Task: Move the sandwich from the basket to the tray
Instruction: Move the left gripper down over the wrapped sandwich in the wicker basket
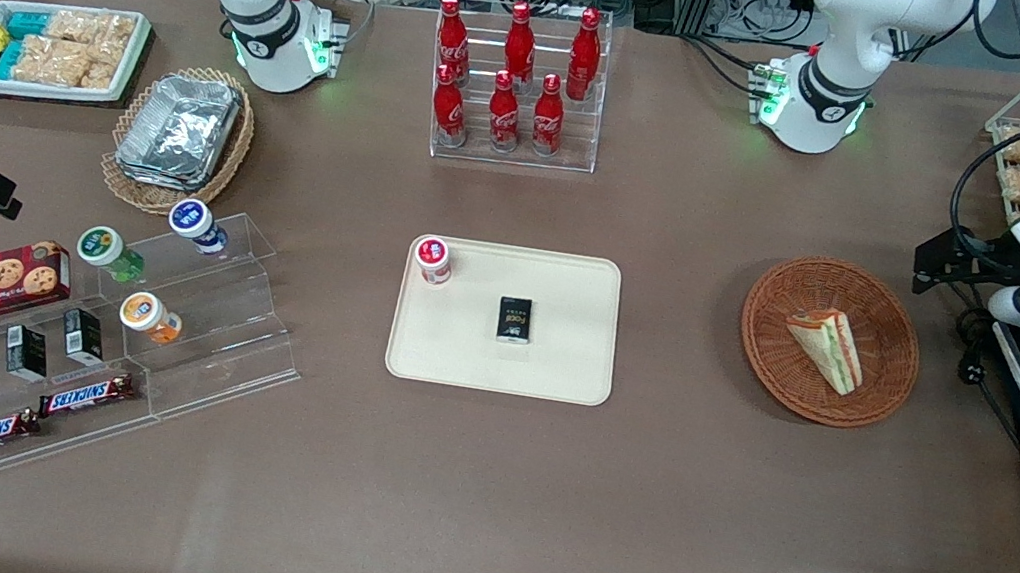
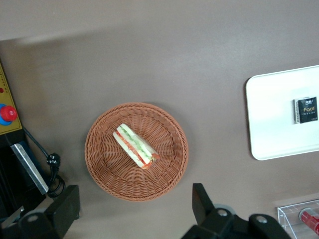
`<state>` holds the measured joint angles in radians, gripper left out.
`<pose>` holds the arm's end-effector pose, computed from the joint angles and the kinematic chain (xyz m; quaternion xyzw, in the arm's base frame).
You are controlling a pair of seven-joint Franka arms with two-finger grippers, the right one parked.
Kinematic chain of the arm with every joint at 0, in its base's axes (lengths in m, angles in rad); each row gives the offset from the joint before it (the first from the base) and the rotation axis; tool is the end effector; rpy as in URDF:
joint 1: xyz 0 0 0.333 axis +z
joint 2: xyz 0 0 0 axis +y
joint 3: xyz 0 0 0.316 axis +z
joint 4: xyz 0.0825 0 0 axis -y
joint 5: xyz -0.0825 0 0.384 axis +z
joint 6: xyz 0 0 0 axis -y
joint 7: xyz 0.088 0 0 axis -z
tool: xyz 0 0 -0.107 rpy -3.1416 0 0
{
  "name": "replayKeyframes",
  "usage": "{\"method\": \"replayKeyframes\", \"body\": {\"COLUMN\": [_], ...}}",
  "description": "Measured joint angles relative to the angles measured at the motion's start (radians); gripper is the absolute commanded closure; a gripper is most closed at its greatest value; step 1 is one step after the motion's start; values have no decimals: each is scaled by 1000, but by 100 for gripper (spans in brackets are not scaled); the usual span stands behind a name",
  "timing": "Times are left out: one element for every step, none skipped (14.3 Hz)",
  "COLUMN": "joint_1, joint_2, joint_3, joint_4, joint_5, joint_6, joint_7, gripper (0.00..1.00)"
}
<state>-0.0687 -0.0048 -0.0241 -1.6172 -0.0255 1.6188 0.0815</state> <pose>0.5541 -0.0542 0.6094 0.9962 -0.0865 0.0031 0.0127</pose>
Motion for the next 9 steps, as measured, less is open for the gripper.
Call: {"method": "replayKeyframes", "body": {"joint_1": [1, 1, 2, 3, 4, 4, 4, 4, 5], "joint_2": [4, 7, 11, 14, 17, 20, 23, 23, 19], "joint_3": [1, 3, 4, 5, 6, 6, 6, 6, 6], "joint_4": [2, 2, 3, 2, -2, -16, -37, -65, -100], "joint_5": [0, 0, 0, 3, 10, 18, 22, 24, 26], "joint_6": [0, -1, -1, -5, -13, -14, -13, -8, 13], "joint_7": [0, 0, -4, -36, -113, -210, -299, -380, -456], "gripper": [0, 0, 0, 0, 0, 0, 0, 0, 0]}}
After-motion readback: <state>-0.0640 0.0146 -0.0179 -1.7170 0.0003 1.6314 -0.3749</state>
